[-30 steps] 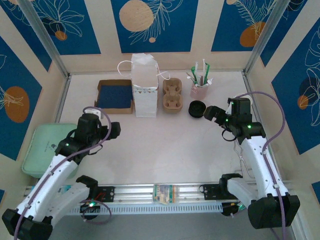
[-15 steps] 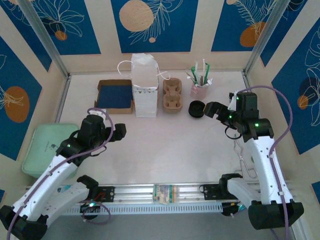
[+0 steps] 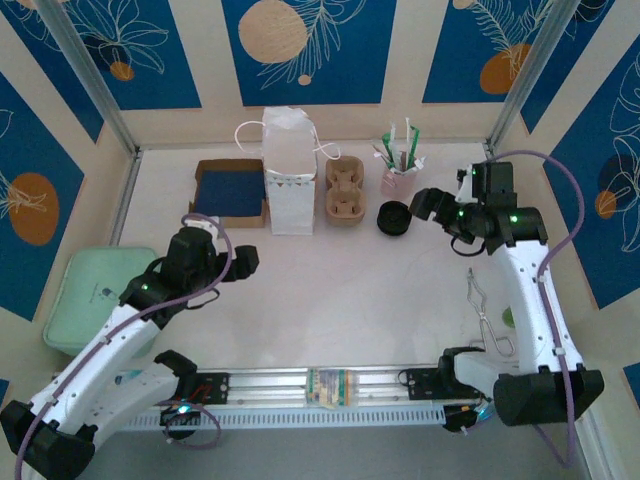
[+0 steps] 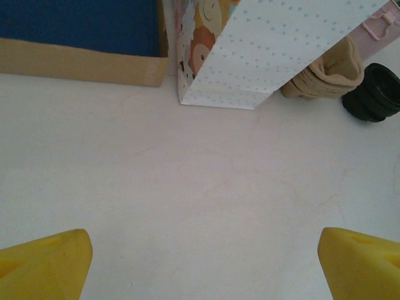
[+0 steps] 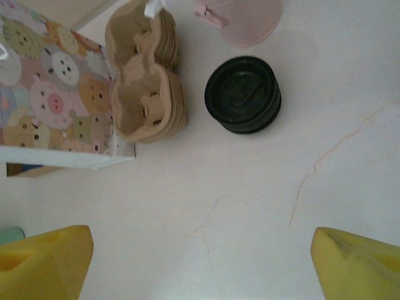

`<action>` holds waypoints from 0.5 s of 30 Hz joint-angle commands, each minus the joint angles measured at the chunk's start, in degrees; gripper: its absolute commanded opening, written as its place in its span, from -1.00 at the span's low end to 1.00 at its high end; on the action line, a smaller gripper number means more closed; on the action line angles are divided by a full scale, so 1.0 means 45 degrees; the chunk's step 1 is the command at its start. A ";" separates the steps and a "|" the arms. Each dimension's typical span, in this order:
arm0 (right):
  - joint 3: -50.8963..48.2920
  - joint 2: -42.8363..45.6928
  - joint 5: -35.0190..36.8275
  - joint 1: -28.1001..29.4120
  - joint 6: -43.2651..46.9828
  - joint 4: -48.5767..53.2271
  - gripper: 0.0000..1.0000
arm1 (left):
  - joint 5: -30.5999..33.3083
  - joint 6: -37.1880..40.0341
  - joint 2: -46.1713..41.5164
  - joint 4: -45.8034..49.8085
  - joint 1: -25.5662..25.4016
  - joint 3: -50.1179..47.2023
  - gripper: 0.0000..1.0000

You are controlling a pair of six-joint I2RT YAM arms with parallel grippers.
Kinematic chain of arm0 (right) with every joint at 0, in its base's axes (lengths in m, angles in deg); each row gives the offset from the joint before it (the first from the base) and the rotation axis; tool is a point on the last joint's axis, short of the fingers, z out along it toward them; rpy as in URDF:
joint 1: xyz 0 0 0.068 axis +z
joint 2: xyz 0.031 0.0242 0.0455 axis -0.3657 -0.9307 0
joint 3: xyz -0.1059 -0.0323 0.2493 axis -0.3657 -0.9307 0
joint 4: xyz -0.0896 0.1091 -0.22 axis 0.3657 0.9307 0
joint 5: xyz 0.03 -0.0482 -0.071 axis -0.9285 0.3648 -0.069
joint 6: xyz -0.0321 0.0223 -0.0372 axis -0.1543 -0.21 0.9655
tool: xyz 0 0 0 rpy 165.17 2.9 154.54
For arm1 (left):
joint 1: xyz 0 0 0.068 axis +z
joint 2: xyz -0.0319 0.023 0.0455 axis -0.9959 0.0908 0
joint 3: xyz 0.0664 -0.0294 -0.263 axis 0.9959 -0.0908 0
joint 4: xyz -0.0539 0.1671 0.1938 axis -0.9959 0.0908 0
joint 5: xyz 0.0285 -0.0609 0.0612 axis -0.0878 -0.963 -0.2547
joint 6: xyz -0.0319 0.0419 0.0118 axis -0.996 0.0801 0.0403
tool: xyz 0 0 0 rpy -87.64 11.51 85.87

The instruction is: Pack the takeout coffee

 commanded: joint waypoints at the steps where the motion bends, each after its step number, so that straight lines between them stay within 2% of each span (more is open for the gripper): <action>1: 0.0779 -0.0562 0.0107 -0.0127 0.0270 0.0596 0.77 | -0.0399 -0.0264 -0.0203 -0.0391 -0.0169 -0.0301 0.84; 7: 0.1589 -0.1326 0.1296 -0.0568 0.0291 0.1267 0.70 | -0.1070 -0.0355 0.0453 -0.1248 -0.0246 -0.0593 0.83; 15: 0.2178 -0.2039 0.2025 -0.1924 0.0233 0.1886 0.71 | -0.1592 -0.0547 0.1224 -0.2677 -0.0553 -0.1032 0.81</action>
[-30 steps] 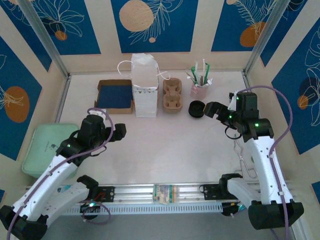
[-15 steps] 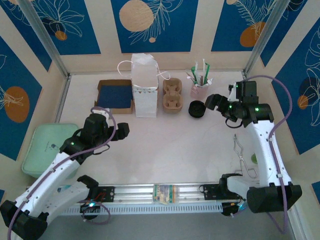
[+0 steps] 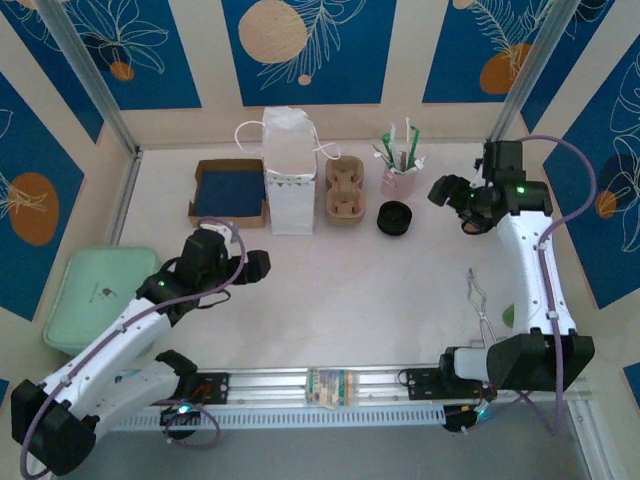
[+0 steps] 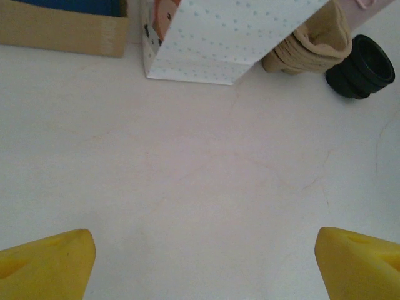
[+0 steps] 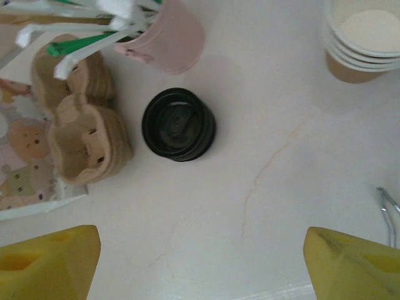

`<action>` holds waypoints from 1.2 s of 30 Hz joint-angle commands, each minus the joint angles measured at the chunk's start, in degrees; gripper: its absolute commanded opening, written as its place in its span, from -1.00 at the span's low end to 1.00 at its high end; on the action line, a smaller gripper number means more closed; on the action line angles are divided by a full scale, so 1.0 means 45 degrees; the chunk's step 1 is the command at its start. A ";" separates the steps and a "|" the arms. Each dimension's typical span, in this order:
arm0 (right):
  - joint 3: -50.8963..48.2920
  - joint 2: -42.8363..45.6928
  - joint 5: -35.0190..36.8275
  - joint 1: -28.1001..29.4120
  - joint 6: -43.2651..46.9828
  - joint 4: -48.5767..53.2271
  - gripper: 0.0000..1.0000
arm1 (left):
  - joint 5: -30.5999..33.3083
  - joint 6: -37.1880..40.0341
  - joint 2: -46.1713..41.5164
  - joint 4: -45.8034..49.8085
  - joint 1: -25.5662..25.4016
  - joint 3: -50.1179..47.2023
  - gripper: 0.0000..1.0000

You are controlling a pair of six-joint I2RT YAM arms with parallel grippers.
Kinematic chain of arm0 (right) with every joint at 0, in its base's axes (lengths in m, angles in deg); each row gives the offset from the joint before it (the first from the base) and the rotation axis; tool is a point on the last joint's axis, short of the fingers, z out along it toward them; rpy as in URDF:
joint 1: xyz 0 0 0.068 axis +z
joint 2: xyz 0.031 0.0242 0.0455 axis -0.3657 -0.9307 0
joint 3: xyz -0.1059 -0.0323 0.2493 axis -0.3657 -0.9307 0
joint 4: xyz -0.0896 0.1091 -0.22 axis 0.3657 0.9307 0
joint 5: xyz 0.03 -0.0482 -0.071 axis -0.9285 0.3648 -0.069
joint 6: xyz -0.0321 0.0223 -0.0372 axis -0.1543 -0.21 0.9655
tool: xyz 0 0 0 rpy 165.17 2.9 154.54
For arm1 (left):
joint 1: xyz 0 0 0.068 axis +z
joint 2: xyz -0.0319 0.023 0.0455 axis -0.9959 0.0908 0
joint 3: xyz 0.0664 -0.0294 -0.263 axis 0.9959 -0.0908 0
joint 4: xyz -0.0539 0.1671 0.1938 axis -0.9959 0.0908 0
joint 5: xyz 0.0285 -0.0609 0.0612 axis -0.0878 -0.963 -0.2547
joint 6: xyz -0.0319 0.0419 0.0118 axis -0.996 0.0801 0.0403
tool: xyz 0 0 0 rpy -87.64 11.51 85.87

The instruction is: Pack the takeout coffee

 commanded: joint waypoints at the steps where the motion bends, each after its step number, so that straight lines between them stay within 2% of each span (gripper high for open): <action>1: 0.0516 -0.0234 0.0612 -0.0825 0.0016 0.0613 0.70 | -0.0523 -0.0145 0.0369 -0.1026 -0.0305 -0.0028 0.81; 8: 0.0901 -0.1206 0.0491 -0.2575 -0.0366 0.0327 0.56 | -0.0418 -0.0184 0.1144 -0.1665 -0.1041 0.0067 0.80; 13: 0.1345 -0.2182 0.1433 -0.3159 -0.0807 0.0320 0.43 | -0.0252 -0.0136 0.1611 -0.1785 -0.1468 0.0248 0.80; 19: 0.1679 -0.3145 0.1918 -0.3402 -0.1259 0.0268 0.40 | -0.0183 -0.0142 0.2093 -0.2088 -0.1801 0.0352 0.80; 36: 0.2851 -0.5384 0.1576 -0.4041 -0.1067 0.0258 0.27 | -0.0115 -0.0152 0.2402 -0.2125 -0.2079 0.0333 0.77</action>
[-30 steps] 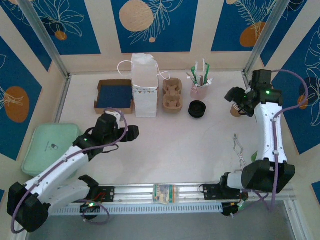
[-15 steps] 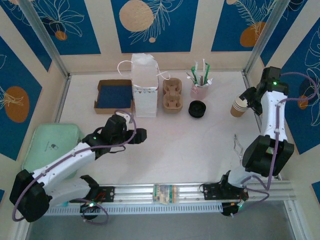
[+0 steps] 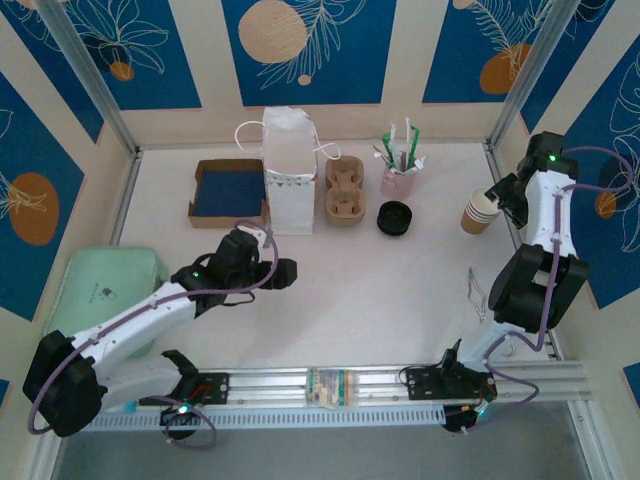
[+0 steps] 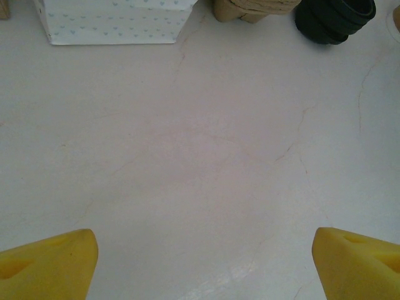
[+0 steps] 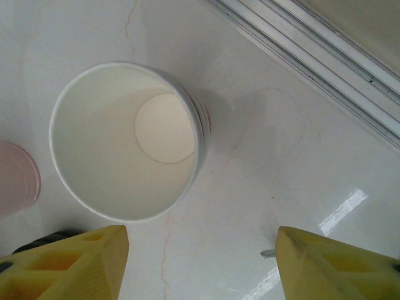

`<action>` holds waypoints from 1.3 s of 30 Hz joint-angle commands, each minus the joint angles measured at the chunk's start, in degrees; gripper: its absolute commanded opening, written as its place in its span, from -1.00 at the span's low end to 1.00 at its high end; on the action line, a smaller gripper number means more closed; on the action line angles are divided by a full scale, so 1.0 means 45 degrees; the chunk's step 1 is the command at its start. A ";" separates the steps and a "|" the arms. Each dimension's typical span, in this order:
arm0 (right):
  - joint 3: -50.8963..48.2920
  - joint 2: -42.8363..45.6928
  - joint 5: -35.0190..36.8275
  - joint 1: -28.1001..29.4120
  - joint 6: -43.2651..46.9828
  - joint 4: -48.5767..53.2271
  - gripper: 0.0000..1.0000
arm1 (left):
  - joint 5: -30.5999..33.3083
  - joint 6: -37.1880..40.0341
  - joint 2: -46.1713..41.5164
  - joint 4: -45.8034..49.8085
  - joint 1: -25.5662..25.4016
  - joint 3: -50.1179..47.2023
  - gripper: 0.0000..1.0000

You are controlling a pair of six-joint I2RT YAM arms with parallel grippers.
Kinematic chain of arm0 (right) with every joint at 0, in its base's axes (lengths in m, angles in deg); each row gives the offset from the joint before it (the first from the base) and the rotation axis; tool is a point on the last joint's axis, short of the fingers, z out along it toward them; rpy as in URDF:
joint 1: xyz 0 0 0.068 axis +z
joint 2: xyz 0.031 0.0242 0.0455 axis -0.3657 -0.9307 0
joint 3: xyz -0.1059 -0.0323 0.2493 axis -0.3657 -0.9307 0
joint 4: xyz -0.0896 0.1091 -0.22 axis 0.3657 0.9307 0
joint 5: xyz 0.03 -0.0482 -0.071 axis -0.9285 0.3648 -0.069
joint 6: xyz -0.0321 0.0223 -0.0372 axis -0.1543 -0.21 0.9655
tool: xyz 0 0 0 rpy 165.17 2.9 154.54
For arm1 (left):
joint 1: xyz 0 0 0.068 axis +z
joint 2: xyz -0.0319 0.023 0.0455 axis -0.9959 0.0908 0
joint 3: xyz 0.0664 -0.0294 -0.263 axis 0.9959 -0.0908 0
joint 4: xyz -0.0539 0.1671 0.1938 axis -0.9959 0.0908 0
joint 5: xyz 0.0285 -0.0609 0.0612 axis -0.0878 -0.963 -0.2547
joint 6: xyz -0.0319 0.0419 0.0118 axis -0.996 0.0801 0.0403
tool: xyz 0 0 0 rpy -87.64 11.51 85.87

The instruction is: Pack the takeout coffee

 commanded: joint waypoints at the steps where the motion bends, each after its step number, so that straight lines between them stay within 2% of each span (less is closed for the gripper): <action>1: 0.0587 -0.0398 -0.0309 -0.0106 0.0146 0.0202 0.26 | 0.0138 -0.0102 -0.0129 -0.0171 -0.0166 0.0310 0.78; 10: 0.0735 -0.1023 -0.0381 0.0038 0.0405 0.0302 0.18 | 0.0275 -0.0128 -0.0405 -0.0055 -0.0206 0.0158 0.77; 31: 0.1564 -0.1985 -0.0288 0.0274 0.0515 0.0578 0.15 | 0.0138 -0.0215 -0.0441 0.0001 -0.0307 -0.0021 0.76; 39: 0.1817 -0.2216 -0.0333 0.0304 0.0602 0.0605 0.00 | 0.0254 -0.0132 -0.0480 0.0042 -0.0323 0.0004 0.76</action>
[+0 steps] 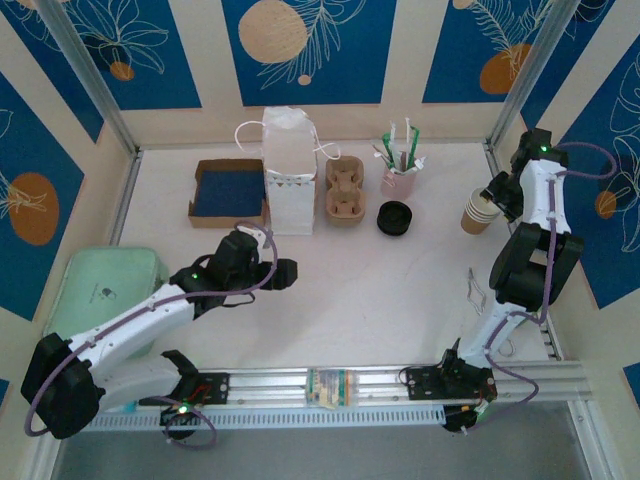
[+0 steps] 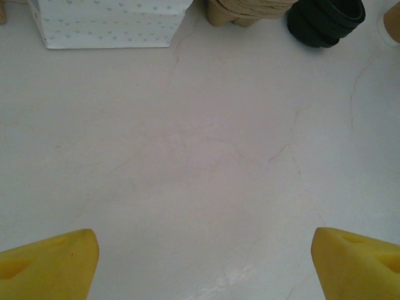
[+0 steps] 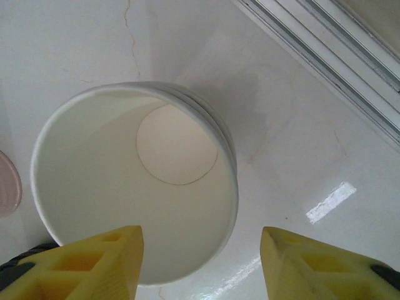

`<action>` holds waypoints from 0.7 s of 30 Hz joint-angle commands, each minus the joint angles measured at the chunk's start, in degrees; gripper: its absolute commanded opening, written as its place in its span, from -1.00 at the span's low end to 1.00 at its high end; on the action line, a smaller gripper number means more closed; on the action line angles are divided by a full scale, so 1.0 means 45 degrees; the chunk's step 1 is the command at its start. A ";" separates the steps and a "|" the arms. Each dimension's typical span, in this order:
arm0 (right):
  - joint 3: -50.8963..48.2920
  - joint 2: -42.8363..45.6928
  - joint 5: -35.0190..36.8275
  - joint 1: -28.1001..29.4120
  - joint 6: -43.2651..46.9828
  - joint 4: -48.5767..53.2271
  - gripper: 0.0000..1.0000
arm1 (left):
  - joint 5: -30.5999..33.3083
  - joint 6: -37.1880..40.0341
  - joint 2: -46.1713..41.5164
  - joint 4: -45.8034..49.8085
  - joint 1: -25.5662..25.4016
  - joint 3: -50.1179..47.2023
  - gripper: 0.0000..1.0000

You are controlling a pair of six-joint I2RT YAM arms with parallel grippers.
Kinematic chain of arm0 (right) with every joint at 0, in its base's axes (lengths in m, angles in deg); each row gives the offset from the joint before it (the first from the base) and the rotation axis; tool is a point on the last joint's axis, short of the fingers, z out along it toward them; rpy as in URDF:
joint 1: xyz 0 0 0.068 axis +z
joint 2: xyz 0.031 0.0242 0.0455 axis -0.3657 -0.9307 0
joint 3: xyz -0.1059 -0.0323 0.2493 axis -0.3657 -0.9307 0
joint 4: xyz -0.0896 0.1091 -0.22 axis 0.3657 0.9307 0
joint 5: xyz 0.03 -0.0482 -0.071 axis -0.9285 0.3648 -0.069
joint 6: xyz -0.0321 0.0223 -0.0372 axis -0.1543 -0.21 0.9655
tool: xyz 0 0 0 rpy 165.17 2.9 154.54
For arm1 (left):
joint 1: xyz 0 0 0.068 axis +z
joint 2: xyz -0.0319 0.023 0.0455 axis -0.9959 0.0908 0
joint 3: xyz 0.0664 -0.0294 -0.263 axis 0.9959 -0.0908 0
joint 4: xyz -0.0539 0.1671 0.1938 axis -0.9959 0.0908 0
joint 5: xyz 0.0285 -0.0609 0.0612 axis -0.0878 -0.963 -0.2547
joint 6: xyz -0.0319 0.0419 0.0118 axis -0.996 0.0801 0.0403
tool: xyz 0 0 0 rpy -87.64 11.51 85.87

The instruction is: Pack the takeout coffee

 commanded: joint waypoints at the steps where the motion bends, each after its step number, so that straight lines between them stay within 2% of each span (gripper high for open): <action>1: 0.0606 -0.0310 -0.0216 0.0032 0.0093 0.0345 -0.03 | 0.0189 -0.0023 -0.0234 0.0037 -0.0156 0.0016 0.76; 9: 0.0714 -0.0168 0.0018 0.0092 0.0109 0.0490 -0.04 | 0.0253 0.0024 -0.0217 0.0060 -0.0158 0.0055 0.75; 15: 0.0415 0.0078 0.0411 0.0051 0.0132 0.0406 0.13 | 0.0289 0.0018 -0.0230 0.0107 -0.0165 0.0047 0.75; 21: 0.0098 0.0210 0.0522 -0.0047 0.0169 0.0194 0.14 | 0.0348 0.0041 -0.0252 0.0061 -0.0167 -0.0067 0.76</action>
